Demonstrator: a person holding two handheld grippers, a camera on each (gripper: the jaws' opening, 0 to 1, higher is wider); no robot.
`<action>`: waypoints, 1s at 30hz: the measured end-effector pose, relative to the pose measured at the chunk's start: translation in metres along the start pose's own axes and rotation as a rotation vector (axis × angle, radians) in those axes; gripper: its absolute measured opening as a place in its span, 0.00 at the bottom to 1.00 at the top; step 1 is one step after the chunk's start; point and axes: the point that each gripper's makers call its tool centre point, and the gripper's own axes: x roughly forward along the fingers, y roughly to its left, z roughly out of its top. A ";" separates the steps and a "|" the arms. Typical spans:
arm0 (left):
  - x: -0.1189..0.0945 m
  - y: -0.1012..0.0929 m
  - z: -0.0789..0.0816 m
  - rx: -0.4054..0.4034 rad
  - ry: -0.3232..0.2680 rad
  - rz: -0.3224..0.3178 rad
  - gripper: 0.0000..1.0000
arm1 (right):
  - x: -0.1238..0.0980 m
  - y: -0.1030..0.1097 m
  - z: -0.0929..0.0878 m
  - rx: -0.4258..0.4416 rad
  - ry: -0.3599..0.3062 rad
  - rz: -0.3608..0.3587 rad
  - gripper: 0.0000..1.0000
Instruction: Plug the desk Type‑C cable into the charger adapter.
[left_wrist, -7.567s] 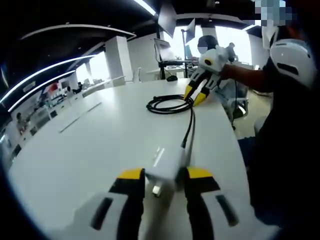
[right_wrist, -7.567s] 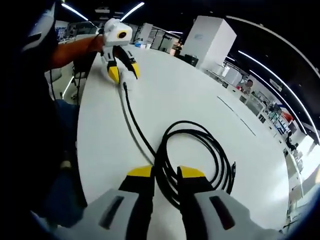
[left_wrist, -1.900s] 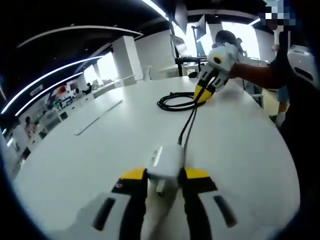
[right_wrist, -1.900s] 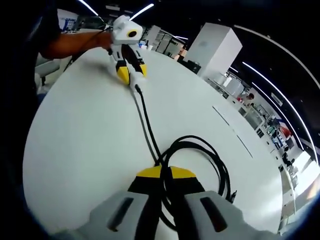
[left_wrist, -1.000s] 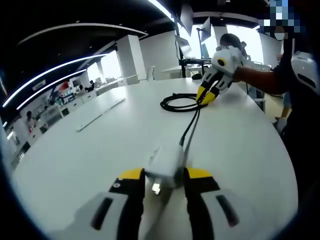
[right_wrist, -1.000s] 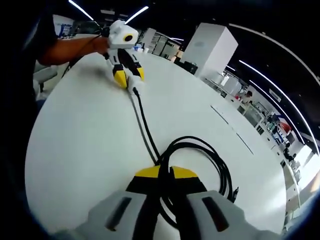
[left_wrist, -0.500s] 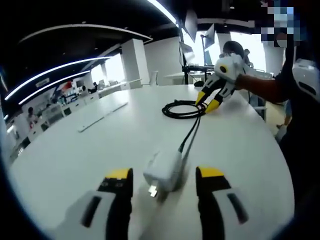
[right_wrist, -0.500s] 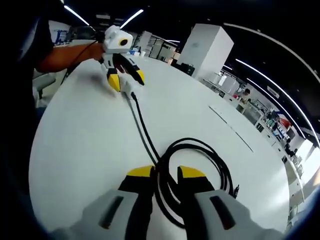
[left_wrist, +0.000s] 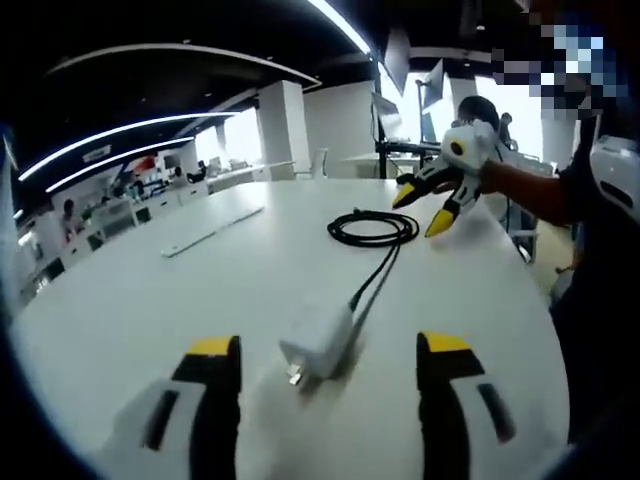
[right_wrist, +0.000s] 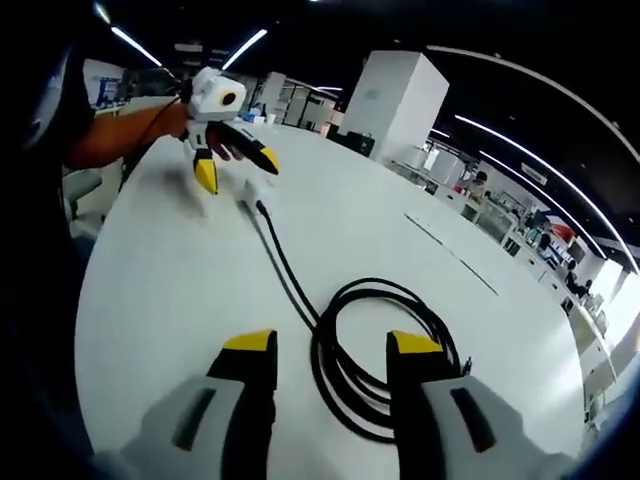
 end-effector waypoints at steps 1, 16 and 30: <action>0.000 0.000 0.000 -0.001 0.003 0.000 0.72 | -0.001 0.000 0.000 0.001 -0.001 -0.001 0.43; -0.008 -0.006 0.006 -0.028 -0.006 0.008 0.80 | -0.011 -0.001 0.005 0.028 -0.009 -0.019 0.51; -0.013 -0.008 0.003 -0.119 -0.005 0.023 1.00 | -0.017 0.002 0.002 0.098 0.002 -0.029 0.81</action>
